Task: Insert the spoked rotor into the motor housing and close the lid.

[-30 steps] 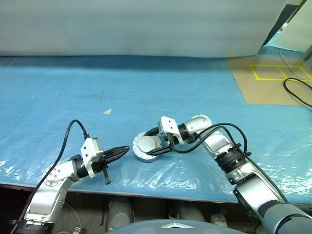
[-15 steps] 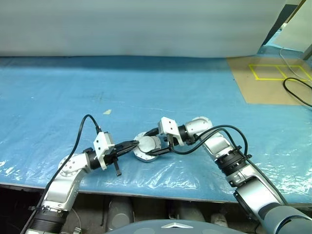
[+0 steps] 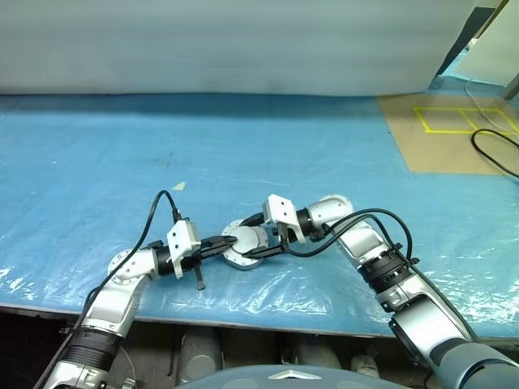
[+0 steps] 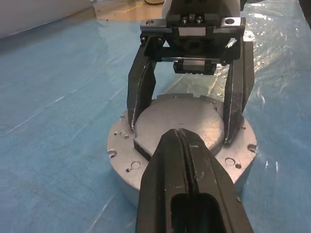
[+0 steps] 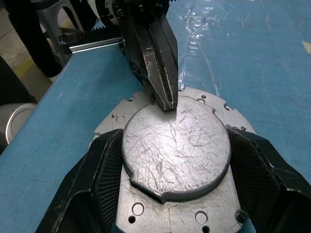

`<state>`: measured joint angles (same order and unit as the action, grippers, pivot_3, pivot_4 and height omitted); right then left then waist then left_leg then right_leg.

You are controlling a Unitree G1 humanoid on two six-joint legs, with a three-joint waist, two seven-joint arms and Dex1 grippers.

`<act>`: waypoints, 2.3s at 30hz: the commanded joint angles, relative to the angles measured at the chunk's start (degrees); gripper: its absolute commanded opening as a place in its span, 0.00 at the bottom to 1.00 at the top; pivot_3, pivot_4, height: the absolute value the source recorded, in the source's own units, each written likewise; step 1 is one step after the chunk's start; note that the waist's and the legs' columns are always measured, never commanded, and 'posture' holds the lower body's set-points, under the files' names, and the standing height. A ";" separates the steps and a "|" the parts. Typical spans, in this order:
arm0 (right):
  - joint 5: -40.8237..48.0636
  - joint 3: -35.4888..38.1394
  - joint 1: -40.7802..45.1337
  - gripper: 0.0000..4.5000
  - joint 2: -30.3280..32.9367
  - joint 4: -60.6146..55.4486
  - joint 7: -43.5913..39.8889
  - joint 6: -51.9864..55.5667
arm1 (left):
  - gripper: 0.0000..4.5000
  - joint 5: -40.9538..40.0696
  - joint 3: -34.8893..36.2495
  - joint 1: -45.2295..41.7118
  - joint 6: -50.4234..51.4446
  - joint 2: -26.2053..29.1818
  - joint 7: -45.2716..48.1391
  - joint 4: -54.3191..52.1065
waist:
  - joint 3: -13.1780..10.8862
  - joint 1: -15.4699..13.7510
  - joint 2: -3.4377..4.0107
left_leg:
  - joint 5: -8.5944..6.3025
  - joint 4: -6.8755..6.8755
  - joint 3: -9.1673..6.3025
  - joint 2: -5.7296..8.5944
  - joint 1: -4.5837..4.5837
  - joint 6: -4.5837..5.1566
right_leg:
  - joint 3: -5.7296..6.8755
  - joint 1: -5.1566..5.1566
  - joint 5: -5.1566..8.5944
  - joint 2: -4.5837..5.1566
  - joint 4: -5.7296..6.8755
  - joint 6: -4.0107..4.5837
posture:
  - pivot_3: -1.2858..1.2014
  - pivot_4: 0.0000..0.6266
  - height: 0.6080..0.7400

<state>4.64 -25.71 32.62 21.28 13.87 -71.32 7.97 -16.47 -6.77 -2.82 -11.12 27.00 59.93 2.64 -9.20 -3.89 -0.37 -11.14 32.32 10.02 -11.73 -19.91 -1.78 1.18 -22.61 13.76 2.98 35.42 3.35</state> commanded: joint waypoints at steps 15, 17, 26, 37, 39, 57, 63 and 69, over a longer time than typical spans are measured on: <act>-2.90 -1.62 -1.45 0.66 0.83 3.62 1.45 1.80 | 0.00 1.79 0.15 3.53 -2.40 2.80 0.33 2.30 | 0.05 -0.01 0.05 | 0.00 -0.12 0.01 0.01 0.10 0.00 | -0.02 0.01 0.18 0.01 -0.01 -0.31 | 0.52 0.24 1.00; -2.80 -1.61 -1.30 0.66 0.77 3.55 1.41 1.94 | 0.00 2.01 -0.15 2.85 -2.76 2.09 -0.16 2.99 | 0.06 -0.03 0.08 | 0.00 -0.14 0.01 0.01 0.12 0.00 | -0.03 0.02 0.19 0.01 -0.03 -0.33 | 0.52 0.24 1.00; -1.33 0.15 -0.55 1.00 0.11 2.14 2.29 3.23 | 0.00 2.25 -0.50 1.48 -4.57 1.20 -0.15 5.36 | 0.06 -0.07 0.09 | -0.01 -0.20 0.01 0.03 0.24 0.00 | -0.03 0.18 0.21 0.04 -0.15 -0.36 | 0.52 0.24 1.00; 4.57 6.45 3.27 1.00 2.35 -7.81 1.43 9.46 | 0.00 1.82 -0.38 1.30 -5.11 1.23 0.32 5.92 | 0.01 -0.13 0.12 | 0.00 -0.31 0.04 0.04 -0.27 0.00 | 0.01 -0.14 -0.02 0.04 -0.49 0.00 | 0.52 0.24 1.00; 5.03 7.19 3.60 1.00 3.23 -9.99 1.56 9.99 | 0.00 1.81 -0.39 1.22 -5.26 1.25 0.37 6.12 | 0.00 -0.13 0.12 | 0.00 -0.35 0.05 0.04 -0.39 -0.01 | 0.02 -0.24 -0.03 0.03 -0.54 0.02 | 0.52 0.24 1.00; 25.85 22.32 -4.33 1.00 6.09 -8.55 9.98 53.26 | 0.00 1.62 -0.36 1.08 -5.38 1.14 0.64 6.30 | 0.01 -0.46 0.12 | 0.12 -0.59 0.10 0.07 -0.37 -0.20 | 0.06 -0.29 -0.01 0.03 -0.62 0.01 | 0.52 0.24 1.00; 28.67 20.20 -8.06 1.00 5.23 -12.10 11.94 59.10 | 0.00 1.58 -0.40 0.68 -4.89 1.20 0.61 5.92 | 0.01 -0.39 0.19 | 0.12 -0.61 0.12 0.09 -0.33 -0.21 | 0.05 -0.28 0.00 0.04 -0.63 0.00 | 0.52 0.24 1.00; 32.23 22.27 -6.56 1.00 1.34 -12.77 14.78 61.73 | 0.00 1.41 -0.26 0.43 -4.49 1.46 0.73 5.55 | 0.01 -0.49 0.19 | 0.12 -0.61 0.12 0.07 -0.26 -0.22 | 0.06 -0.24 0.00 0.04 -0.61 -0.01 | 0.52 0.24 1.00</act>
<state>34.32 -5.10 24.89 23.24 3.21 -57.00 69.14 -16.17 -6.46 -2.86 -16.35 27.88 60.52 8.13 -9.19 -4.39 -0.18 -11.02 31.71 10.14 -11.66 -20.20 -2.00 1.24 -22.86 13.76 3.02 34.79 3.34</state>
